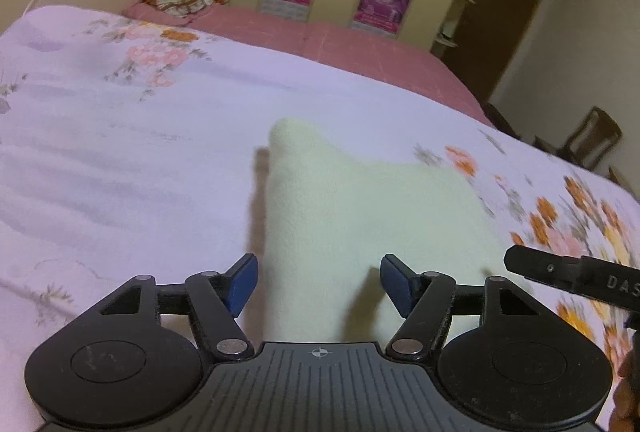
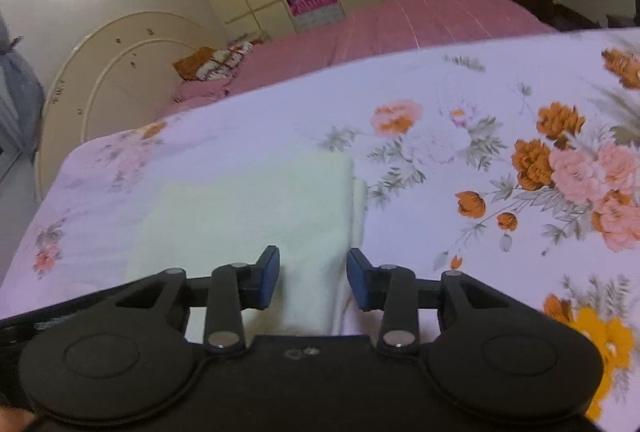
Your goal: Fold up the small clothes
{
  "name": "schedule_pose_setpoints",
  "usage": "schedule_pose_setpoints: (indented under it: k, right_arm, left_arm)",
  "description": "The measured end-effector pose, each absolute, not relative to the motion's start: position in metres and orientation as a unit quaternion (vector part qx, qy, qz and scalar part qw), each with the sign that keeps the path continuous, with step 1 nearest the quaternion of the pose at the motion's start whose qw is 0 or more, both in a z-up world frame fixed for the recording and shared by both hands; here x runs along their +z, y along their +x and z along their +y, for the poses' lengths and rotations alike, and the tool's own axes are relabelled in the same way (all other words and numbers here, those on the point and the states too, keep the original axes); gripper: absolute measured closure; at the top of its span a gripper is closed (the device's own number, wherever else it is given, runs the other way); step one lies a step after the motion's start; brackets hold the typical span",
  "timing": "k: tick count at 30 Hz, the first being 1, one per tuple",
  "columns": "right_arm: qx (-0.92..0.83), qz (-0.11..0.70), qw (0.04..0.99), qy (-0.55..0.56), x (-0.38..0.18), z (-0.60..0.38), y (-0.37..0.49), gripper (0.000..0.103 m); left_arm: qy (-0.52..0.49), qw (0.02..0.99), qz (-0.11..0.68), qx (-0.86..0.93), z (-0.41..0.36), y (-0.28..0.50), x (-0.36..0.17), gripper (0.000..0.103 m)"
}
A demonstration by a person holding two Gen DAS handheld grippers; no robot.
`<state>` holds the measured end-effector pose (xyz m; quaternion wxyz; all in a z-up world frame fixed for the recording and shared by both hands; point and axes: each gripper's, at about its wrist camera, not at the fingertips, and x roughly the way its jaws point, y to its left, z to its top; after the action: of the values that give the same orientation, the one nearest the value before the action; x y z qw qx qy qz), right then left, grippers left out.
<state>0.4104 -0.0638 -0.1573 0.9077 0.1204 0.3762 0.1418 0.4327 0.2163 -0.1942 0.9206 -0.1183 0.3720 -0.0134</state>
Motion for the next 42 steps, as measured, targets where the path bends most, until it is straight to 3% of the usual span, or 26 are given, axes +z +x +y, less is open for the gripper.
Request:
schedule_pose_setpoints:
  k: [4, 12, 14, 17, 21, 24, 30, 34, 38, 42]
  right_arm:
    - [0.140, 0.375, 0.910, 0.108, -0.149, -0.057, 0.377, 0.065]
    - [0.092, 0.429, 0.892, 0.105, -0.185, -0.058, 0.344, 0.067]
    - [0.099, 0.439, 0.885, 0.118, -0.193, -0.055, 0.342, 0.074]
    - [0.090, 0.431, 0.893, 0.091, -0.192, -0.046, 0.336, 0.084]
    - [0.058, 0.428, 0.895, 0.111, -0.193, -0.055, 0.337, 0.086]
    - [0.056, 0.430, 0.898, 0.079, -0.190, -0.044, 0.333, 0.086]
    - [0.074, 0.423, 0.893, 0.132, -0.183, -0.053, 0.314, 0.071]
    - [0.078, 0.412, 0.901, 0.114, -0.169, -0.053, 0.297, 0.052]
    - [0.087, 0.413, 0.901, 0.096, -0.156, -0.057, 0.282, 0.040]
    - [0.104, 0.416, 0.897, 0.107, -0.139, -0.069, 0.264, 0.035]
  left_arm:
    - [-0.096, 0.920, 0.379, -0.026, 0.205, 0.410, -0.193, 0.035]
    - [-0.080, 0.914, 0.396, -0.032, 0.201, 0.388, -0.222, 0.029]
    - [-0.071, 0.916, 0.393, -0.035, 0.199, 0.386, -0.223, 0.028]
    - [-0.060, 0.916, 0.394, -0.046, 0.196, 0.384, -0.223, 0.021]
    - [-0.044, 0.912, 0.402, -0.062, 0.191, 0.381, -0.224, 0.000]
    - [-0.024, 0.914, 0.402, -0.053, 0.185, 0.380, -0.225, 0.000]
    - [-0.031, 0.911, 0.409, -0.030, 0.183, 0.379, -0.224, 0.000]
    - [-0.036, 0.908, 0.417, -0.012, 0.184, 0.373, -0.222, 0.000]
    - [-0.069, 0.894, 0.442, 0.013, 0.190, 0.362, -0.214, 0.000]
    - [-0.042, 0.895, 0.443, 0.031, 0.188, 0.334, -0.193, 0.000]
